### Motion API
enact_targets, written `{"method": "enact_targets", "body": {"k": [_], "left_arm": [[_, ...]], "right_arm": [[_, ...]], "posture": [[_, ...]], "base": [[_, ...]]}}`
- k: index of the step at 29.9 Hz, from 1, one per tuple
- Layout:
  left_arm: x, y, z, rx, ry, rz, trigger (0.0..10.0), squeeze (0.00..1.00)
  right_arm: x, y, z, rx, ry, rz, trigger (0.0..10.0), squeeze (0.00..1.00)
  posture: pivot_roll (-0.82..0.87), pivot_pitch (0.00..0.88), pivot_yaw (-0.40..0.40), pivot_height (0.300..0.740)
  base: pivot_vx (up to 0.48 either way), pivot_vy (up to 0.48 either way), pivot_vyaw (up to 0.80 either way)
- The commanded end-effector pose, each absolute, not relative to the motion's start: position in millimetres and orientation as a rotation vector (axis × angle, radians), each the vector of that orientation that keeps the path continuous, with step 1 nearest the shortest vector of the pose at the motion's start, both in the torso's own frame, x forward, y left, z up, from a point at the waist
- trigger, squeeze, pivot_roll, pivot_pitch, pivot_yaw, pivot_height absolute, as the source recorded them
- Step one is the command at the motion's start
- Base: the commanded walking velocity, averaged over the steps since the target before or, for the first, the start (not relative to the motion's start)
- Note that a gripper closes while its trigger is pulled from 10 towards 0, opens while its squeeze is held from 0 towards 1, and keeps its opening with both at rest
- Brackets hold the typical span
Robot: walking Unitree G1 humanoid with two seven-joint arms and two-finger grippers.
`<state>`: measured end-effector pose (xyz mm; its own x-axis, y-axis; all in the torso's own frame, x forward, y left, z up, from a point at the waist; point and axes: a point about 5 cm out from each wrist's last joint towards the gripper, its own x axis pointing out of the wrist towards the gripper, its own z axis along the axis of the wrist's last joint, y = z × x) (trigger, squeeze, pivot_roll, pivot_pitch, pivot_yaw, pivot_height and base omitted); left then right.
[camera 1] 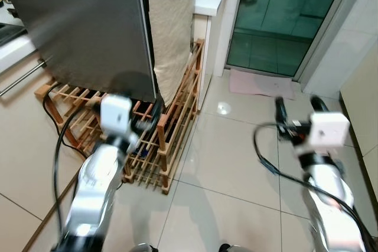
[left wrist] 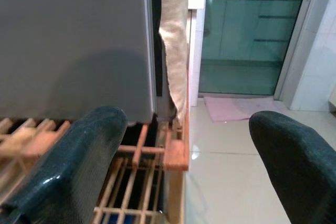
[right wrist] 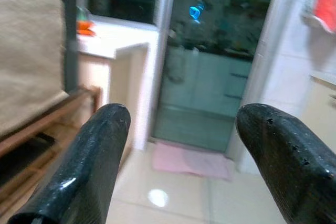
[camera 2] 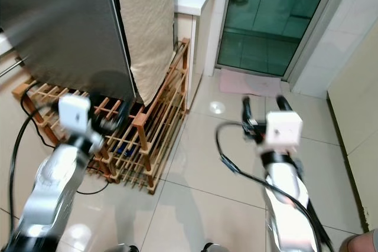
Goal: Restocking fridge
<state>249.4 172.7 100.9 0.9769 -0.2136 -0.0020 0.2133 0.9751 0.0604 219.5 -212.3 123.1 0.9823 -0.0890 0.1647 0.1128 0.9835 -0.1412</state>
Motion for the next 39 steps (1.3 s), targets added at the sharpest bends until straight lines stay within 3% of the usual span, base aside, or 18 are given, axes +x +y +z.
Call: {"method": "enact_targets", "body": {"k": [1, 9, 22, 27, 29, 33, 39], "left_arm": [[253, 158, 136, 0.036, -0.156, -0.257, 10.0, 0.0], [260, 137, 161, 0.043, -0.245, -0.333, 10.0, 0.0], [261, 126, 156, 0.068, -0.202, -0.412, 10.0, 0.0], [269, 124, 161, 0.07, -0.213, -0.402, 10.0, 0.0], [284, 122, 171, 0.056, -0.213, -0.376, 10.0, 0.0], [302, 113, 169, 0.073, -0.095, -0.351, 10.0, 0.0], [317, 84, 197, 0.018, -0.133, -0.397, 10.0, 0.0]], "right_arm": [[215, -207, 135, -0.143, -0.208, -0.088, 10.0, 0.0], [225, -199, 143, -0.152, -0.223, -0.074, 10.0, 0.0], [245, -196, 150, -0.153, -0.242, -0.047, 10.0, 0.0], [249, -193, 149, -0.153, -0.244, -0.032, 10.0, 0.0], [251, -192, 149, -0.156, -0.244, -0.019, 10.0, 0.0], [252, -192, 149, -0.159, -0.241, -0.014, 10.0, 0.0], [260, -194, 152, -0.166, -0.246, -0.011, 10.0, 0.0]], "posture": [[-0.06, 0.0, -0.027, 0.74], [-0.06, 0.0, -0.027, 0.74], [-0.05, 0.0, -0.036, 0.74], [-0.05, 0.0, -0.039, 0.74], [-0.05, 0.0, -0.046, 0.74], [-0.06, 0.0, -0.047, 0.74], [-0.06, 0.0, -0.051, 0.74]], "base": [[0.461, 0.0, 0.0], [0.471, 0.0, 0.0], [0.48, 0.0, 0.0], [0.0, 0.0, 0.0], [0.0, 0.0, 0.0], [0.0, 0.0, 0.0], [0.0, 0.0, 0.0]]}}
